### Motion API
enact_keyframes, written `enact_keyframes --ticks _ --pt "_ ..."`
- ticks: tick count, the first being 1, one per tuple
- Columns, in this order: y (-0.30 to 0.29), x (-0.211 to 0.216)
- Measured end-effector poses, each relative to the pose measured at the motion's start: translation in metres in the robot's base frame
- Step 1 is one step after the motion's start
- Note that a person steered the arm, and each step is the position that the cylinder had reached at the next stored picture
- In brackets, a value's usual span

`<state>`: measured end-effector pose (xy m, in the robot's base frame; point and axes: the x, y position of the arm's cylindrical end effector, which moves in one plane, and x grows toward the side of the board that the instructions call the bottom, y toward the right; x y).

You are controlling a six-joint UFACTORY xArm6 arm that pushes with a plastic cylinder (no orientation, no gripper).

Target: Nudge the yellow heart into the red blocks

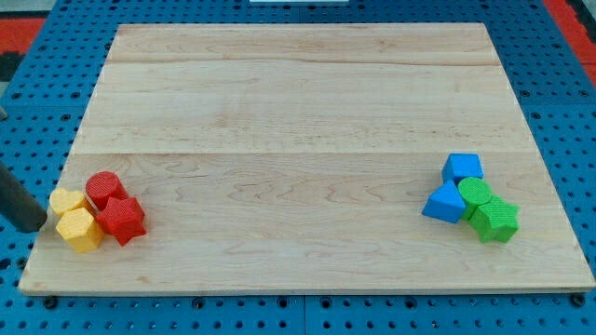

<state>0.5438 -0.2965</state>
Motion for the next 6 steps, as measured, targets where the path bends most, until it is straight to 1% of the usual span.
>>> enact_keyframes --ticks 1,3,4,5,6 --pt "0.000 -0.012" --pt "0.019 -0.012" --pt "0.005 -0.014" --pt "0.006 -0.034" --pt "0.033 -0.034"
